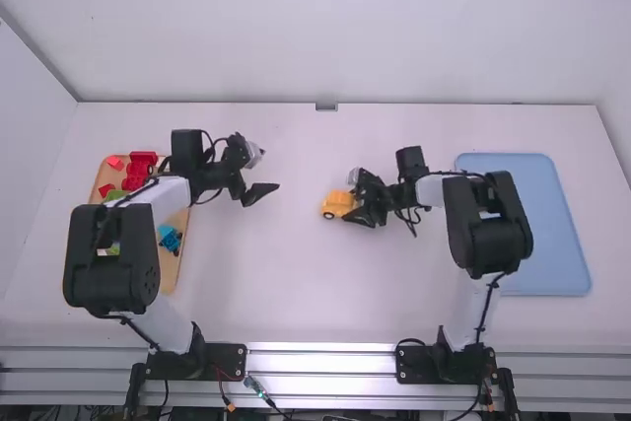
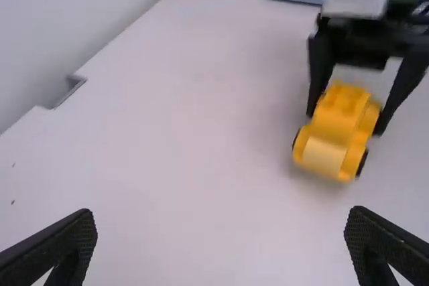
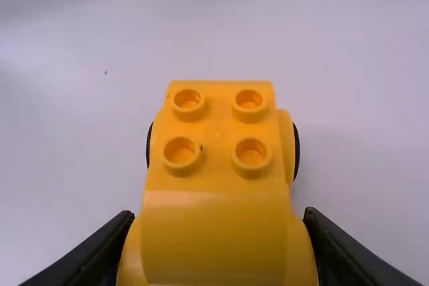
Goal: Assemble lego blocks to make yellow taxi
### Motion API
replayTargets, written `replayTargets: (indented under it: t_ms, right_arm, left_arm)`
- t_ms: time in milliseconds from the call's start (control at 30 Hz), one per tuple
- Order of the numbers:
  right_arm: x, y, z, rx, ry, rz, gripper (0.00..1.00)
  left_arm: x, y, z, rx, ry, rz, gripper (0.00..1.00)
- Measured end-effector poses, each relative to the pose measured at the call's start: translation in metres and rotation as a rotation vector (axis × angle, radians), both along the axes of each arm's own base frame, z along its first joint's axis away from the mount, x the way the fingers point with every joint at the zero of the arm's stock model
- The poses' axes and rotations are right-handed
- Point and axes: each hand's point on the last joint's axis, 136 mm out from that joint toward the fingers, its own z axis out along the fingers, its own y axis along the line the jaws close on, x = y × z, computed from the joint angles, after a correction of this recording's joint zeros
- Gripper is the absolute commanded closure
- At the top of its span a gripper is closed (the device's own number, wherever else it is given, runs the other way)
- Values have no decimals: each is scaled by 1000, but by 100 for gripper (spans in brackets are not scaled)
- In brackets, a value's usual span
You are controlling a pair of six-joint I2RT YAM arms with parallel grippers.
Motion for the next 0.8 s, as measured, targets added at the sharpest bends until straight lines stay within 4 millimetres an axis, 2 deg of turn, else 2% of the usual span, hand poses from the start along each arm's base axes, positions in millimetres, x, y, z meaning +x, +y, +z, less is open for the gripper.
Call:
replayTargets:
  t_ms: [67,133,200,233,333,367,433,467,500,567,600,667,700,733,767,800]
  right_arm:
    - [18,-26,29,-57,-45,-73,51]
    - [25,-40,44,-85,-66,-113,52]
    - [35,-81,74,-155,-110,-228,55]
    - [36,-90,78,-170,-115,-255,56]
    - [37,-147,96,-246,-101,-426,60]
    - [36,-158,98,-256,-95,-458,61]
    - [35,-197,102,-280,-81,-569,61]
    - [35,-206,103,-282,-78,-594,61]
    - [36,-233,104,-286,-72,-674,61]
    - [37,-262,106,-285,-77,-762,60]
    - [39,-287,108,-273,-100,-836,59]
    - [39,-322,109,-248,-139,-948,53]
    - [39,-322,109,-248,-139,-948,53]
    - [36,-345,104,-224,-152,-1030,50]
    - [33,-357,97,-205,-146,-1079,48]
    - [32,-361,93,-198,-140,-1097,47]
  left_arm:
    - [8,6,-7,9,23,82,1]
    - [12,10,-10,15,33,125,1]
    - [22,20,-16,28,48,231,1]
    - [23,22,-16,29,50,248,1]
    - [38,38,-16,30,42,384,1]
    - [40,40,-16,28,42,410,1]
    - [44,48,-17,22,44,474,1]
    - [45,49,-17,20,44,485,1]
    - [47,53,-17,16,46,512,1]
    - [48,56,-17,11,43,535,1]
    - [49,57,-17,8,41,550,1]
    - [51,59,-14,2,32,565,1]
    - [51,59,-14,2,32,565,1]
    - [52,60,-14,1,31,573,1]
    - [53,61,-14,-1,34,579,1]
    - [53,61,-14,-1,34,579,1]
